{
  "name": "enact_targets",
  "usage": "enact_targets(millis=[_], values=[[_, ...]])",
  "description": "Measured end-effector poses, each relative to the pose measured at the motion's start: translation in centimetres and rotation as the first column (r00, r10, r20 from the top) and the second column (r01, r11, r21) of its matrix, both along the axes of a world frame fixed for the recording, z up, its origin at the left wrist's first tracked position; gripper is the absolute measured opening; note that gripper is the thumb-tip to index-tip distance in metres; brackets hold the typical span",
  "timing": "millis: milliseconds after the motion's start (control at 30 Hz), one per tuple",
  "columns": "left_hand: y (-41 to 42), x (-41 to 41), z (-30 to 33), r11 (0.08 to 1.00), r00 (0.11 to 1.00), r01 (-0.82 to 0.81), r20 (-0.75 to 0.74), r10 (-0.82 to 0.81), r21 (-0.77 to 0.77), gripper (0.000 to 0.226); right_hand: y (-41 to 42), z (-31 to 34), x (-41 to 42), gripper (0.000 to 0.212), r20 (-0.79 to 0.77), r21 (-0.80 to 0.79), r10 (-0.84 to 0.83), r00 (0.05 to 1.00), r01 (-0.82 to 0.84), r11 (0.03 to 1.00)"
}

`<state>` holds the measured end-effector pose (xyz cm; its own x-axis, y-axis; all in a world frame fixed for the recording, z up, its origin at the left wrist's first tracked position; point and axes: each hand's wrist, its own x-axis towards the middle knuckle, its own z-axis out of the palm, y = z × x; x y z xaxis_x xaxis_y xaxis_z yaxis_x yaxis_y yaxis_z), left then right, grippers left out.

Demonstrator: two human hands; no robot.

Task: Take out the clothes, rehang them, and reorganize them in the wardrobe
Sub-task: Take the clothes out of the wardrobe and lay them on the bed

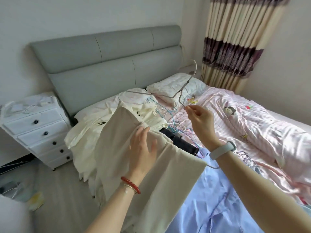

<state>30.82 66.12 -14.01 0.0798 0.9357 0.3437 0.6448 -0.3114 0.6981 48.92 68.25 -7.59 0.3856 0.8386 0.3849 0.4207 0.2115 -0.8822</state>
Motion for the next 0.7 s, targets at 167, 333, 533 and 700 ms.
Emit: enact_targets(millis=[167,333,533,700], values=[[5.1,5.3,-5.1,0.992,0.988,0.024,-0.152,-0.043,-0.121,0.050,8.7,-2.4,5.9,0.017,-0.027,-0.042,-0.096,0.995,0.094,0.995],[11.0,9.0,-12.7,0.944,0.903,0.005,-0.404,-0.145,-0.329,0.056,16.2,-11.7,9.3,0.019,0.015,-0.268,-0.048,0.999,0.050,0.962],[11.7,12.1,-21.9,0.824,0.860,0.013,-0.414,-0.298,-0.567,0.059,19.9,-22.4,13.7,0.020,0.058,-0.437,-0.059,0.997,0.078,0.896],[11.4,13.9,-24.9,0.946,0.927,0.068,-0.330,-0.177,-0.317,0.011,21.0,-28.0,17.1,0.043,0.066,-0.534,-0.072,0.995,0.096,0.840]])
